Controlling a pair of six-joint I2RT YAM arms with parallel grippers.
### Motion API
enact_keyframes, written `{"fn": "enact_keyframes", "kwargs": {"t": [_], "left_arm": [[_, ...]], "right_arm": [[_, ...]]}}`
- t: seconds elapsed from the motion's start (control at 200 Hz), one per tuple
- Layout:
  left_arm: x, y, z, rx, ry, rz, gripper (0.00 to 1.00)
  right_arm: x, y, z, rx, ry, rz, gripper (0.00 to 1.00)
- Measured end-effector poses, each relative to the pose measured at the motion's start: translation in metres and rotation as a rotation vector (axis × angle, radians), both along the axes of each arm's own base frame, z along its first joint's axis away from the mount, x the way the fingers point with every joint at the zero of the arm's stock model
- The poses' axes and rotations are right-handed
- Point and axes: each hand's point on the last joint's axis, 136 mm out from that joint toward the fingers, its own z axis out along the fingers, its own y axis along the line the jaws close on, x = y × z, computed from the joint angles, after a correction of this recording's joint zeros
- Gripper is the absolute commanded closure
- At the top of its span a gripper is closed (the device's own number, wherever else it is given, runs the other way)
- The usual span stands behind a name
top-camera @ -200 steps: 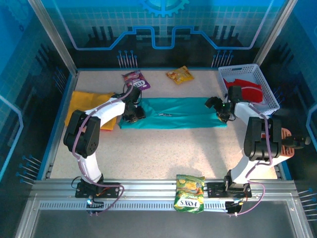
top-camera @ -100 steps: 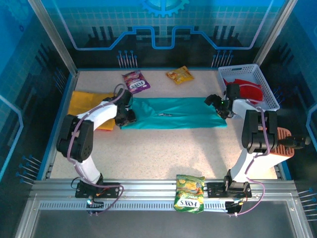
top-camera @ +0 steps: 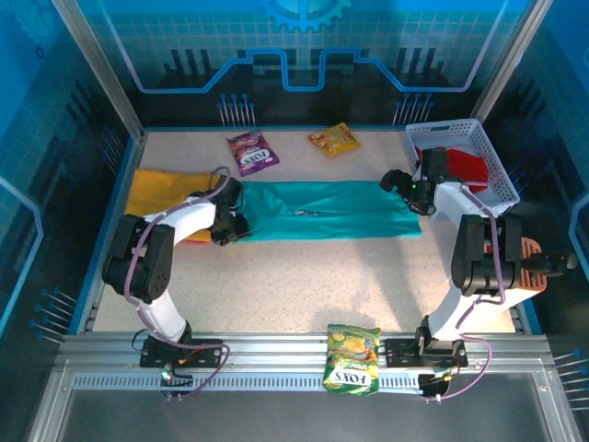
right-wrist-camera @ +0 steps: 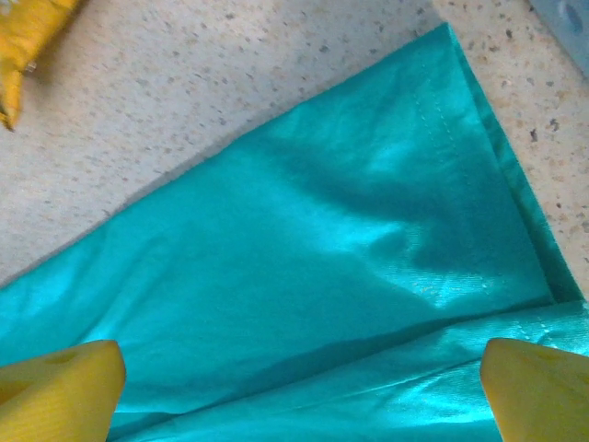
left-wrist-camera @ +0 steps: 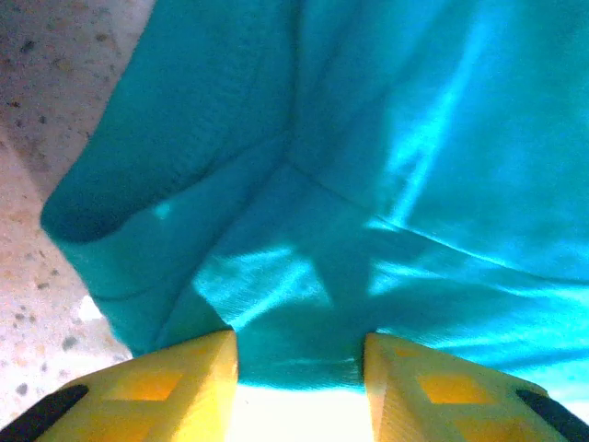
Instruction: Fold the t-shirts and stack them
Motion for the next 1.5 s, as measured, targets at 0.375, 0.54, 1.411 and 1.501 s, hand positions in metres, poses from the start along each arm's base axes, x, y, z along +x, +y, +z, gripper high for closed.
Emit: {"fn": "enact_keyframes", "kwargs": {"t": [0.375, 0.54, 1.411, 1.501], "left_arm": [[-0.001, 0.021, 0.015, 0.047, 0.008, 0.041, 0.58], [0.024, 0.010, 0.046, 0.003, -0.079, 0.032, 0.59], [0.100, -0.076, 0.003, -0.070, 0.044, -0.173, 0.63], [0.104, -0.095, 0.004, -0.080, 0.039, -0.216, 0.63]], "right_arm": [[0.007, 0.002, -0.020, -0.079, 0.118, 0.043, 0.05], [0.026, 0.019, -0.013, -0.128, 0.088, 0.104, 0.30], [-0.024, 0.062, -0.065, -0.183, 0.333, 0.281, 0.62], [-0.045, 0.075, -0.065, -0.183, 0.364, 0.325, 0.62]]}}
